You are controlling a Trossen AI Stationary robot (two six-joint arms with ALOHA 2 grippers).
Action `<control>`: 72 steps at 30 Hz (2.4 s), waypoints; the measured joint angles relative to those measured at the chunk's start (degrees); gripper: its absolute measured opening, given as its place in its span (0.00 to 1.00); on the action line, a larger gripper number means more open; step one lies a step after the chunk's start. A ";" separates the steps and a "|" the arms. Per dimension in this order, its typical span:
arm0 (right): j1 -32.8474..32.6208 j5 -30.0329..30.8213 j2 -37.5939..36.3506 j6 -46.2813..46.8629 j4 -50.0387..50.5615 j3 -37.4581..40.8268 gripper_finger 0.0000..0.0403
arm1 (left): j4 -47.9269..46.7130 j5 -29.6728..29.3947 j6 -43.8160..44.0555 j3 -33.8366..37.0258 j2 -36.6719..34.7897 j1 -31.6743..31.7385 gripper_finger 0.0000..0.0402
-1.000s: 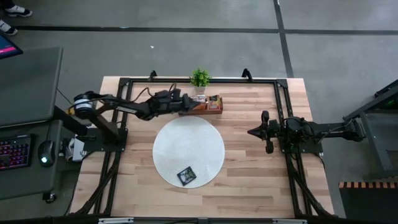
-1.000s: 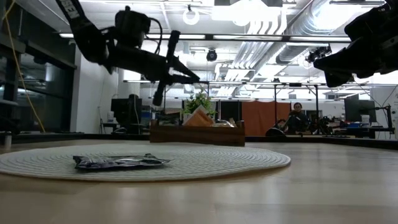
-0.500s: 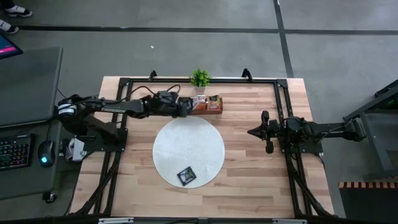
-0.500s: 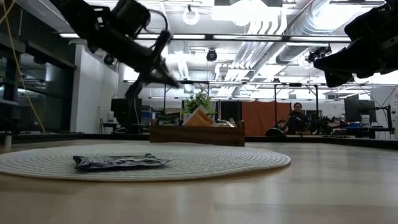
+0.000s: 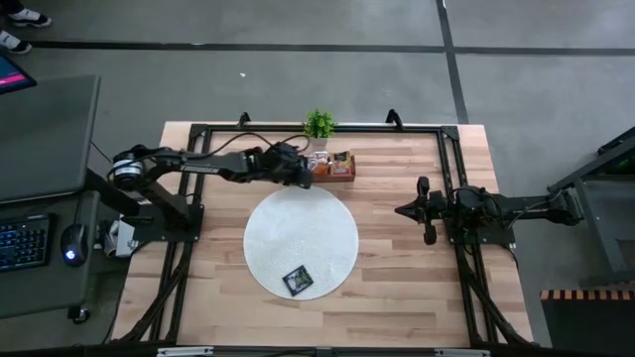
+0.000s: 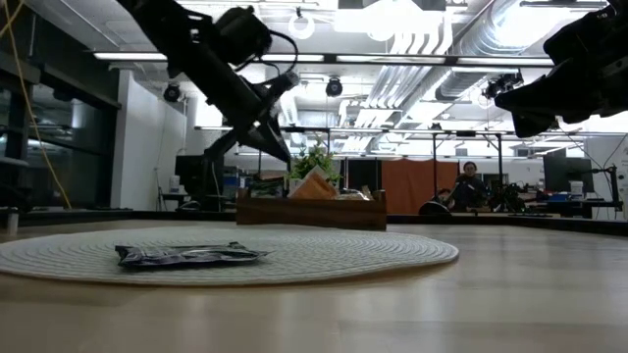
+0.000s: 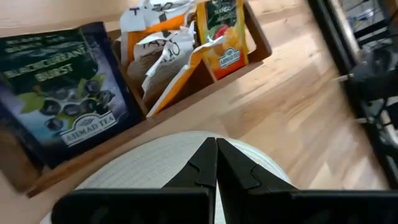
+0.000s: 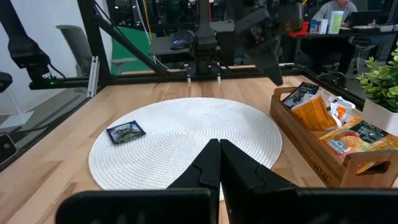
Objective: Pick & Place Tea
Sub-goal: Put the orange tea bag into the middle section of the wooden organizer
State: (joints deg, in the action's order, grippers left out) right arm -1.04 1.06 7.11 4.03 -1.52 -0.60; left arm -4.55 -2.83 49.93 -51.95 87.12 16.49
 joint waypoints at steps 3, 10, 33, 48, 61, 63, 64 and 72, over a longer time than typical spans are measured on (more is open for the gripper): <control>0.00 -0.01 0.00 -0.01 -0.01 0.00 0.00 | -0.22 -0.31 -0.13 -1.40 2.38 0.00 0.00; -0.01 -0.02 0.00 -0.01 0.00 0.00 0.00 | -2.78 -2.56 0.09 -2.16 4.10 0.00 0.00; -0.02 -0.02 0.00 -0.02 0.00 0.00 0.00 | -8.83 -10.86 -0.59 -8.47 10.54 -0.01 0.00; -0.02 -0.02 0.00 -0.02 -0.02 0.00 0.00 | -15.32 -14.22 -3.51 -12.74 11.63 0.00 0.00; -0.01 -0.02 0.00 -0.02 0.00 0.00 0.00 | -14.94 -13.03 -2.97 -12.74 13.28 0.00 0.00; 0.00 -0.01 0.00 -0.01 0.00 0.00 0.00 | -15.01 -13.01 -2.96 -12.74 13.28 0.00 0.00; -0.02 -0.02 0.00 -0.02 0.00 0.00 0.00 | -14.98 -12.98 -2.96 -12.74 13.28 0.00 0.00; -0.01 -0.02 0.00 -0.02 0.00 0.00 0.00 | -13.65 -12.64 -2.95 -12.74 13.28 0.00 0.00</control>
State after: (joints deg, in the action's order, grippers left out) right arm -1.05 1.04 7.11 4.01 -1.52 -0.60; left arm -18.20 -15.47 46.98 -64.69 100.40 16.49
